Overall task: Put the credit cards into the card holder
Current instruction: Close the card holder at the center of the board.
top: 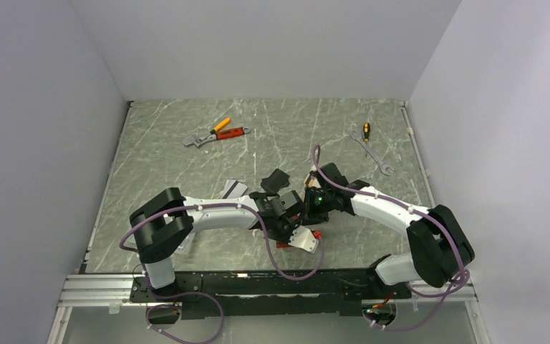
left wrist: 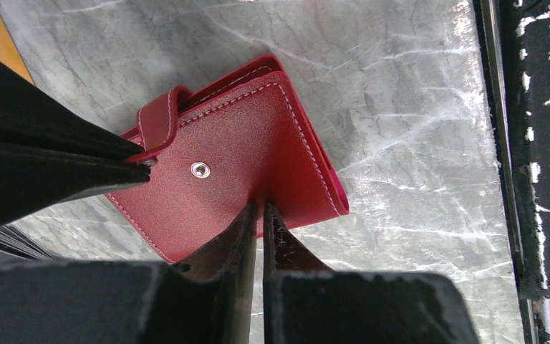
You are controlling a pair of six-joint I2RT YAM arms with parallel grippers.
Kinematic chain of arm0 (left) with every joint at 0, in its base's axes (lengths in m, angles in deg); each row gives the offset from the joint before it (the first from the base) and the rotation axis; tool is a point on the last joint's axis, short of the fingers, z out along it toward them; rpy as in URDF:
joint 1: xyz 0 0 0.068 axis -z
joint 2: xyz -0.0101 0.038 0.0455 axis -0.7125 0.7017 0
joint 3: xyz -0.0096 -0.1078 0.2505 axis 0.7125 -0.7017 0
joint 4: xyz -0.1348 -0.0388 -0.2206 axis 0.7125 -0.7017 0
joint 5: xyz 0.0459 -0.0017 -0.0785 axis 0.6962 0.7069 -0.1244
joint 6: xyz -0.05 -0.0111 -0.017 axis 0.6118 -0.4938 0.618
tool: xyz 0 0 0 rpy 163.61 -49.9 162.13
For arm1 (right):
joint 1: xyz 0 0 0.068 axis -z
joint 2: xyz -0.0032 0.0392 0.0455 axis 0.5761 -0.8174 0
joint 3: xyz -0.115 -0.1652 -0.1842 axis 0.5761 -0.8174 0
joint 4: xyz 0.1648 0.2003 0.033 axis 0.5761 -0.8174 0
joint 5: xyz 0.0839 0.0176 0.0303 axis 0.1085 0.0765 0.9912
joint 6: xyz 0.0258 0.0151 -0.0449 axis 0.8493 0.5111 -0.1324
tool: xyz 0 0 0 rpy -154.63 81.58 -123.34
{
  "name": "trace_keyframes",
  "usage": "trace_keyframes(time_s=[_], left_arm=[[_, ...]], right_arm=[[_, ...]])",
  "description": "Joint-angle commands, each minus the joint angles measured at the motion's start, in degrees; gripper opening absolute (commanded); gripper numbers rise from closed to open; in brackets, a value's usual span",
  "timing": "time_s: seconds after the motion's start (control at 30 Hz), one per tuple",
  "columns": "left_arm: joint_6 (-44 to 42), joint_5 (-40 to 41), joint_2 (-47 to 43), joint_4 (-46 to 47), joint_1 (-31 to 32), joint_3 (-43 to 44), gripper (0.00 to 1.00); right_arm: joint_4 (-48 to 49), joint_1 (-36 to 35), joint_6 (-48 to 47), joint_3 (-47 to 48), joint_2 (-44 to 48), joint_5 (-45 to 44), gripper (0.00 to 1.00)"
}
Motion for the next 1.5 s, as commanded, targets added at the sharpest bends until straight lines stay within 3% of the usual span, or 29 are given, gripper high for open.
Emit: trace_keyframes(time_s=[0.0,0.17,0.73,1.4,1.47], left_arm=[[-0.59,-3.55,1.41,-2.74,1.1,-0.42,0.12],[-0.68,-3.4,1.32,-2.72,1.04,-0.68,0.11],[-0.73,-3.91,0.53,-3.77,1.04,0.15,0.11],[-1.25,-4.5,-0.86,-3.16,1.04,-1.03,0.12],[-1.29,-4.5,-1.03,-2.98,1.04,-1.33,0.11]], right_arm=[[2.79,-0.62,-0.3,-0.48,0.99,2.78,0.0],[2.43,-2.79,-0.72,0.4,-2.67,2.28,0.0],[-7.36,-7.88,0.83,7.17,-3.2,-18.5,0.0],[-2.92,-11.76,3.99,8.39,-9.37,-15.57,0.0],[-3.08,-12.08,4.41,8.53,-9.71,-15.58,0.04]])
